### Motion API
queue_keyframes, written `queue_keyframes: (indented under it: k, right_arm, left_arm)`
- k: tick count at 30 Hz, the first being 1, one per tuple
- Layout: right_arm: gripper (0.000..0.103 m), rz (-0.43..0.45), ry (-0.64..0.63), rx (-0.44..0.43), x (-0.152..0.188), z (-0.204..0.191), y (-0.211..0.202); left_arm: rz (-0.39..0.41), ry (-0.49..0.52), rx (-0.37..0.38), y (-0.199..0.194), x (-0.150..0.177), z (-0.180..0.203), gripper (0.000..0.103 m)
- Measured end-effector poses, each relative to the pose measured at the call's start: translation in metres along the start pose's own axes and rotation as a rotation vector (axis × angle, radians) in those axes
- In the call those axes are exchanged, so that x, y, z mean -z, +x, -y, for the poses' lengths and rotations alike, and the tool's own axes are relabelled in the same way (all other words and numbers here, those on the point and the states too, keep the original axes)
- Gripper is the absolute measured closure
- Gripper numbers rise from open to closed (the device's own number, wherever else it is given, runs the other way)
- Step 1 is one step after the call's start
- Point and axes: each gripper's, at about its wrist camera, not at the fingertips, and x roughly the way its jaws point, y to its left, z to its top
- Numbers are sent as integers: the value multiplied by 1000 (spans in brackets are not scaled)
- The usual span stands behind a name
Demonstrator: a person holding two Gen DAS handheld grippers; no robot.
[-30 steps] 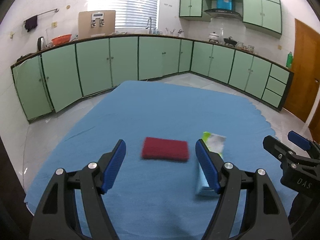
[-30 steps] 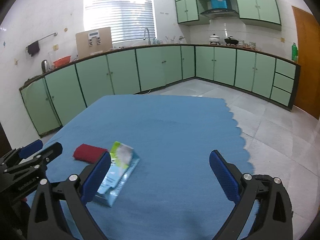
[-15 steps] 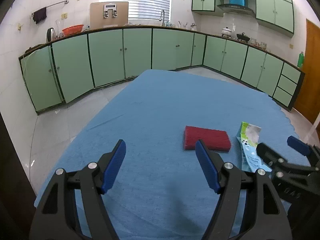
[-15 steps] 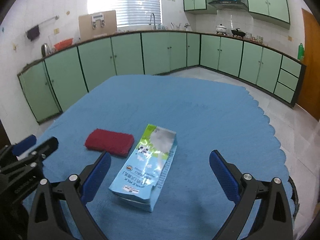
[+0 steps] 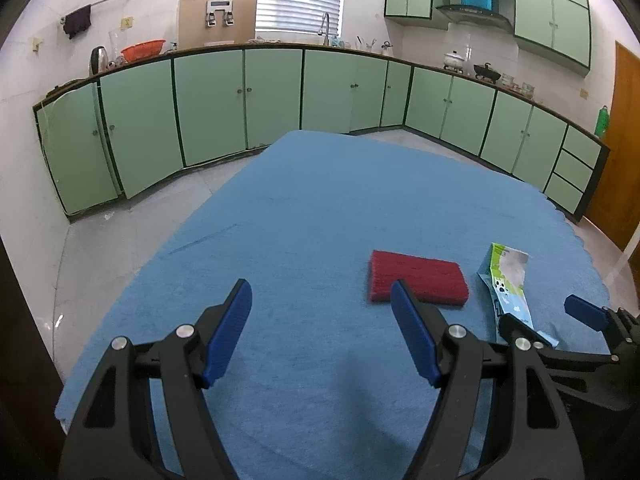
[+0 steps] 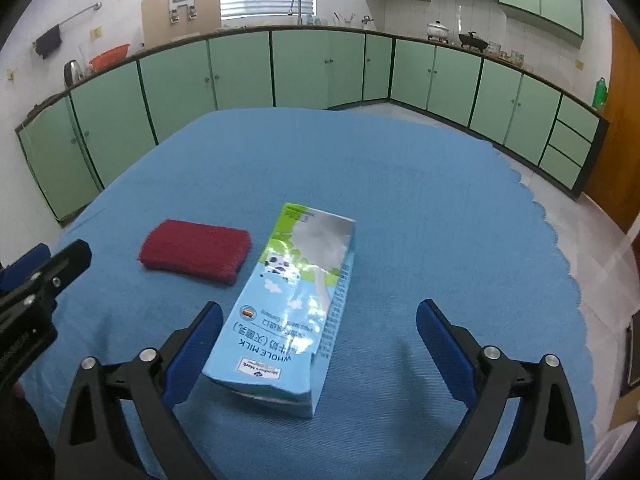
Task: Collect trash
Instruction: 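Grasp the blue milk carton with the right gripper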
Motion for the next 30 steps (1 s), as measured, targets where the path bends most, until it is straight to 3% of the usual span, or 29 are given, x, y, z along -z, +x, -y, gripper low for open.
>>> queue_keyframes:
  k: [4,8,13,14,22,30]
  right_arm:
    - [12,0,19,54,4,15,-4]
    - [15,-31,41,10,5,23,4]
    - [37,-64,52,-68,3,24,12]
    - [51,-69,54,-87,3,26,14]
    - [57,-30,43,-60,-1,44,6]
    - [57,-5,64,-44,-8,66,6]
  left_arm:
    - [-3,9,20,5,-1,6,33]
    - [-10,19,34,9,0,14,33]
    - [-8,20,39,10,-2,19,33]
    - [-9,19,39,11,-2,19,33]
    - [-38,26,79,24,-5,37,33]
    - [-87,70,95,43,-7,69,26]
